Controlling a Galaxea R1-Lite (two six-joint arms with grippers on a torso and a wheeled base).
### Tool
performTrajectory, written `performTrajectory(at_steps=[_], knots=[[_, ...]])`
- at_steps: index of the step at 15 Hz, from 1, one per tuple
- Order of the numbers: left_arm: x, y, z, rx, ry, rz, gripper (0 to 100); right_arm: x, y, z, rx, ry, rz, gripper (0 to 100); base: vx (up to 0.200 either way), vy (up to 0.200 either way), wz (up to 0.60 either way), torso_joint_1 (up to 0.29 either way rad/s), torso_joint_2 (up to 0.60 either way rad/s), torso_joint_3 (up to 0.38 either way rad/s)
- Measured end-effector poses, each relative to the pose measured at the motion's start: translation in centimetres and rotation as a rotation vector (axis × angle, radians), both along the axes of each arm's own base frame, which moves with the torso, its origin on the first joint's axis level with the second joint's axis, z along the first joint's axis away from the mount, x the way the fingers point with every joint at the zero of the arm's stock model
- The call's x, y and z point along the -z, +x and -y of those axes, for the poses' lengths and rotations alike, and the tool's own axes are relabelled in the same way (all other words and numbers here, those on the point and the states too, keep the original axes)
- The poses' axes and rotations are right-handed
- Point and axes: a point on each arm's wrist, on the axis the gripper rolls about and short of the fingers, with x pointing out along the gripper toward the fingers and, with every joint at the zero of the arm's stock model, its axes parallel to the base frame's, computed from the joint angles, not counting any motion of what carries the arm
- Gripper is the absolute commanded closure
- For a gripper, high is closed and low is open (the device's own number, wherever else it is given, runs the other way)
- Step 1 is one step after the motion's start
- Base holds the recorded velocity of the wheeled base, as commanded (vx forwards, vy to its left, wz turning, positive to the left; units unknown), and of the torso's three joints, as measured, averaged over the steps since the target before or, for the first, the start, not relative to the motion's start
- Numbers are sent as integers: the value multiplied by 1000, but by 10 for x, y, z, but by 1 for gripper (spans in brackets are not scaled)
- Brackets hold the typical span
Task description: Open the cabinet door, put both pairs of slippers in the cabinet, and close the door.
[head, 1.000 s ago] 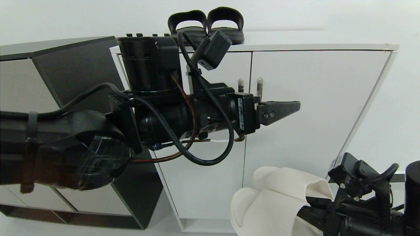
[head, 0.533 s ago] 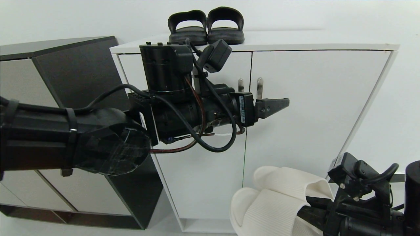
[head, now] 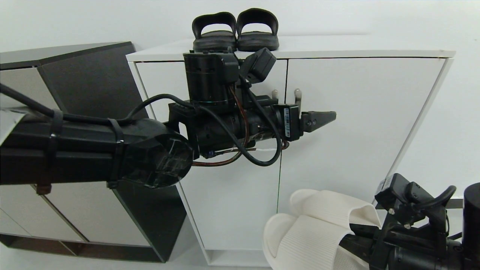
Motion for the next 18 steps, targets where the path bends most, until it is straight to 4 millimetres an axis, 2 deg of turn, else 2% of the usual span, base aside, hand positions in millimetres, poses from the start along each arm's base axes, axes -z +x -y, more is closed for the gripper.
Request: performTrajectory(at_steps=[1,2,9,14,18], knots=[[1,2,2,1,-1,-1,0,0,0,0,0,0,0,100,0,0,0,0,0,0],[1,3,3,1,-2,-2,100,0,0,0,0,0,0,100,0,0,0,0,0,0],[4,2,5,6,3,-6,100,1,-1,1,-2,-5,-6,100,0,0,0,0,0,0],[6,-26,3,55,21,-24,100,2,-7,4,-101,16,-33,100,0,0,0,0,0,0],[4,-46,-9,68,25,-22,100,2,-20,14,-223,53,-50,100,0,0,0,0,0,0]])
